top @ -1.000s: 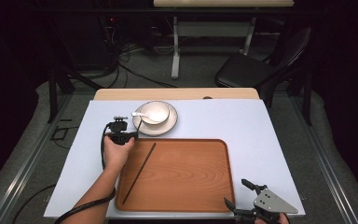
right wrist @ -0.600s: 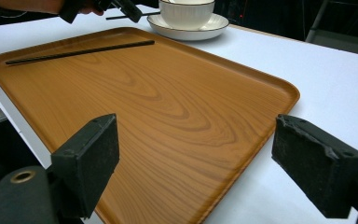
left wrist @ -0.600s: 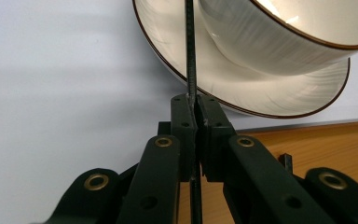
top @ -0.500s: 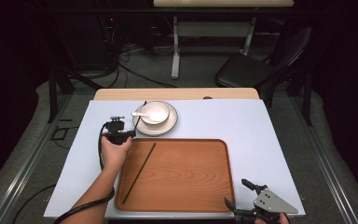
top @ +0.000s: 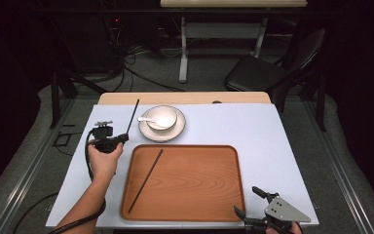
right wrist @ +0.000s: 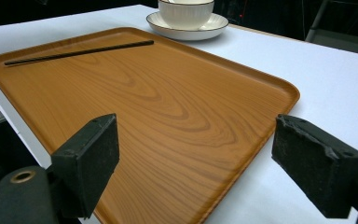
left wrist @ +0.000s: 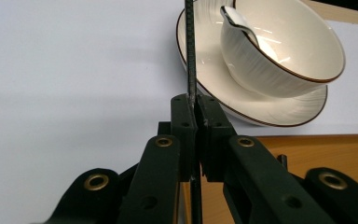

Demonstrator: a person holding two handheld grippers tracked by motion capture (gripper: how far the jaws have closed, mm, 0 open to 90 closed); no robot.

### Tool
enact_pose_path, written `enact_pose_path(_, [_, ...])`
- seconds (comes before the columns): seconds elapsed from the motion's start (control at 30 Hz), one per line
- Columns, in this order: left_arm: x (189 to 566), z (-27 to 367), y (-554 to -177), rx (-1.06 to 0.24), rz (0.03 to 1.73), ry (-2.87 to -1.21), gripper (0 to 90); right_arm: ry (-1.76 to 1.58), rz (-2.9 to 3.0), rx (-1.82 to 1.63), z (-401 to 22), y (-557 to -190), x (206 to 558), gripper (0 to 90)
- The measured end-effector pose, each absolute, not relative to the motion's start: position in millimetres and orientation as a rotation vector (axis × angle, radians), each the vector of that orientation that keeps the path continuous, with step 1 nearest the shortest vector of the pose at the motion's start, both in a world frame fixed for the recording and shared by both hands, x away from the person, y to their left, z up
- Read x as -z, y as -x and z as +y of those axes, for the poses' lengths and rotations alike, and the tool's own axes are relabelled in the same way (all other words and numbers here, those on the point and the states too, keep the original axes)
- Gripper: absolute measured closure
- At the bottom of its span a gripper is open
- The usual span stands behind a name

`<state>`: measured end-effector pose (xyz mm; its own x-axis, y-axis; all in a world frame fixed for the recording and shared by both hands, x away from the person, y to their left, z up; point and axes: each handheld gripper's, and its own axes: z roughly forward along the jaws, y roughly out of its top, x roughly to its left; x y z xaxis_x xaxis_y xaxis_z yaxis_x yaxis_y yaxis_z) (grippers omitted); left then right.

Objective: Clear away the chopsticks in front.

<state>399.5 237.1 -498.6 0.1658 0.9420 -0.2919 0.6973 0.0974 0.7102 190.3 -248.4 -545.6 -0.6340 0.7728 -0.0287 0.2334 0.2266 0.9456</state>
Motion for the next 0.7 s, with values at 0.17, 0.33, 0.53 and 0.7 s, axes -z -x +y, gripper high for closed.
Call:
enact_pose_path(0.17, [489.2, 244.3, -384.1, -0.409, 1.551, -1.663, 86.0, -0.917, 2.003, -1.409, -247.8, -190.0, 545.4, 14.4])
enact_pose_path(0.33, [480.5, 245.7, -364.5, -0.406, 1.498, -1.674, 86.0, -0.922, 2.004, -1.407, -246.8, -190.7, 545.6, 14.4])
enact_pose_path(0.53, [472.5, 239.8, -338.9, -0.396, 1.425, -1.695, 86.0, -0.921, 2.005, -1.404, -246.5, -190.5, 545.5, 14.4])
enact_pose_path(0.7, [471.9, 233.8, -319.1, -0.387, 1.388, -1.719, 86.0, -0.925, 2.004, -1.405, -246.6, -190.3, 545.6, 14.4])
